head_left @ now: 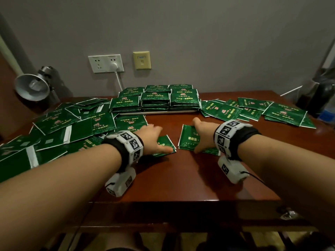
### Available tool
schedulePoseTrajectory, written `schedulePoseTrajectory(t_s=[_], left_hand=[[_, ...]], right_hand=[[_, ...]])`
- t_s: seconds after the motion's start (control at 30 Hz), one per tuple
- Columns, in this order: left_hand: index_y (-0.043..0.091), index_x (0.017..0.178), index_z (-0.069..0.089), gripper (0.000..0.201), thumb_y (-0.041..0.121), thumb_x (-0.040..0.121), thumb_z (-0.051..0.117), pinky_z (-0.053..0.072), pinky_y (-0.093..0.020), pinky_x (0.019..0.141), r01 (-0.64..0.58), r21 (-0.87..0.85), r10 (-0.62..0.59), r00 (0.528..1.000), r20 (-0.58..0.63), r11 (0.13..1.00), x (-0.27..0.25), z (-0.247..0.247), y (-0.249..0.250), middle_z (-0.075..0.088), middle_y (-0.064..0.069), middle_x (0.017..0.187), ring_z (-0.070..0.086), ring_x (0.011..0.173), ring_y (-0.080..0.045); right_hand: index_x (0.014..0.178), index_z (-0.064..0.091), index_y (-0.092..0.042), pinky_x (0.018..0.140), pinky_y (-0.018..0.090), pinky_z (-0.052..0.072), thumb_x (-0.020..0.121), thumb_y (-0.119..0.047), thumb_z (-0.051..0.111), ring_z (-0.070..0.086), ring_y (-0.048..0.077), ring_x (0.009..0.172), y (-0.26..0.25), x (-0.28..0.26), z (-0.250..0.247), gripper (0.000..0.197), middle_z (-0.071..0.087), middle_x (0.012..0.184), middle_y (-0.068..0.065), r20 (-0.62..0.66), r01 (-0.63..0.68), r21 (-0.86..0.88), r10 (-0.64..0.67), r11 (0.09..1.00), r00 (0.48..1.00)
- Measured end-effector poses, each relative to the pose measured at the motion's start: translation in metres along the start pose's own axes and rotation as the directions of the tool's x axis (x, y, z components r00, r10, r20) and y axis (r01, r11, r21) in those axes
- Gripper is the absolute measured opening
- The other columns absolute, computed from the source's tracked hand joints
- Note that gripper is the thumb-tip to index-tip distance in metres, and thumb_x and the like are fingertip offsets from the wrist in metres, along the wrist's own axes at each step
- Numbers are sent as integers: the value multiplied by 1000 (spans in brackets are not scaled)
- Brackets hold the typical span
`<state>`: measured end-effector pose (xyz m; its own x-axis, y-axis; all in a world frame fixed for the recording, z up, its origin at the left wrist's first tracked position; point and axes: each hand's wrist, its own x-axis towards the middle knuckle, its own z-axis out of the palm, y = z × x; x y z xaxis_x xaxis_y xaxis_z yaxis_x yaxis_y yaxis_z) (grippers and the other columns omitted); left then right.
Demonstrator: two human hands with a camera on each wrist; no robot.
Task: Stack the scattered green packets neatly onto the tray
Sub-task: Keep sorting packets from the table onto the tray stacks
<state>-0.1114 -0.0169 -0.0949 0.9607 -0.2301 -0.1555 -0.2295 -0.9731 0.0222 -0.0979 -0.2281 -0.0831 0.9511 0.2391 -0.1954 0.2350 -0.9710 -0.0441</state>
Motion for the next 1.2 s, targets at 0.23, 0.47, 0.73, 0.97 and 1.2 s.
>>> schedulePoseTrajectory(t_s=[0.23,0.47,0.73,0.97,1.2], left_hand=[[16,133,41,90,68,67,73,45,-38,96,30,-43,-25,993,118,999,-5,8,11,47,-8,126,47,115,-26],[22,144,23,113,62,56,82,55,-39,83,-30,-132,44,993,105,991,-16,5,4,40,-6,128,55,102,-23],[19,139,30,93,46,65,79,51,-38,79,-72,85,80,993,-92,994,-24,-32,-32,40,-4,115,52,93,-18],[22,148,27,98,46,69,80,41,-46,103,-39,157,74,972,-222,987,5,-60,-94,44,-2,137,42,126,-24],[18,143,34,92,42,69,83,46,-46,98,-2,131,33,971,-235,991,71,-73,-140,43,-7,128,46,118,-27]], right_hand=[[131,29,-20,85,40,52,49,-63,84,57,23,100,-6,-4,1,108,53,117,2,-24,37,-63,-38,997,999],[131,29,-20,82,40,53,59,-50,81,54,23,98,-15,-1,-1,93,46,113,2,-64,42,-46,-45,998,997],[149,21,-23,102,45,42,70,-50,75,42,27,124,-31,18,-17,99,43,134,6,-155,100,-30,-104,995,983],[149,24,-20,101,43,43,71,-60,73,45,30,124,-60,58,-55,101,46,137,8,-194,128,-29,-132,991,972],[146,30,-15,94,38,47,77,-52,73,52,31,118,-85,126,-100,89,49,135,12,-211,119,-23,-121,993,970]])
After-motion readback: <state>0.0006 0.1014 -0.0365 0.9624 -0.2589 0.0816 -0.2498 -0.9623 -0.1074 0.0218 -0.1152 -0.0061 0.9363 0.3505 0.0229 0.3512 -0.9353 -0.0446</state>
